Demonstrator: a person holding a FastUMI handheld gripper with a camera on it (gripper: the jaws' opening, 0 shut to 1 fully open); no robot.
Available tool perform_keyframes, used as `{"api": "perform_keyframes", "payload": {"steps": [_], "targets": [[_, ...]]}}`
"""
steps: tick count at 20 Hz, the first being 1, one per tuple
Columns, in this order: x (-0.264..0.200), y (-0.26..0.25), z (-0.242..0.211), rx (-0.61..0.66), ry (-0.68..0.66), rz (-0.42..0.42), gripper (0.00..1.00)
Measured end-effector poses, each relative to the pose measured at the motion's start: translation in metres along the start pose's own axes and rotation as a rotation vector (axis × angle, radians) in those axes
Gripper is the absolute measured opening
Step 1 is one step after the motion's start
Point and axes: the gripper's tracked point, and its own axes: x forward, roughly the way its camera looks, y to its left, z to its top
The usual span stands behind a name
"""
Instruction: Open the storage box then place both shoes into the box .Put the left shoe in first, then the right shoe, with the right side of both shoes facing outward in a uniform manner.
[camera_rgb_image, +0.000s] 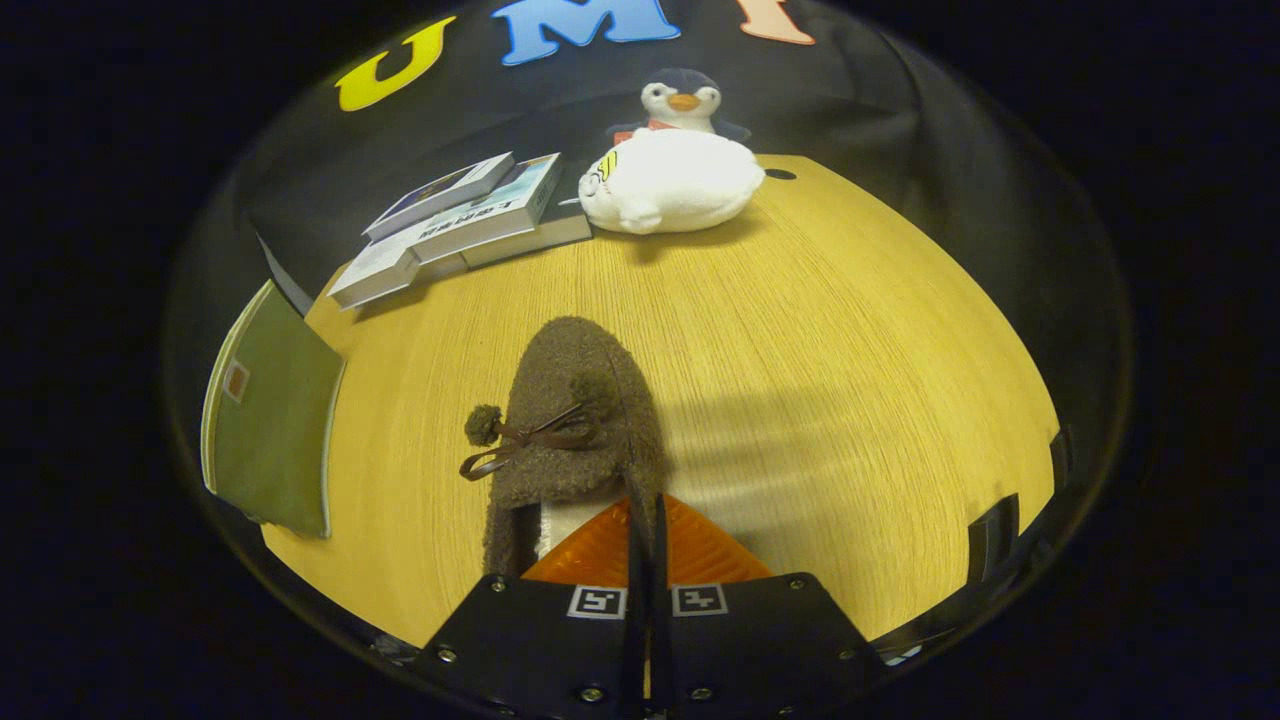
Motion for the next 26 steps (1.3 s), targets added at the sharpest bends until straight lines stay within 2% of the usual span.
{"api": "perform_keyframes", "payload": {"steps": [9,26], "targets": [[-0.03,0.036,0.023,0.188,-0.019,0.1,0.02],[-0.087,0.162,0.078,0.167,-0.105,0.209,0.02]]}}
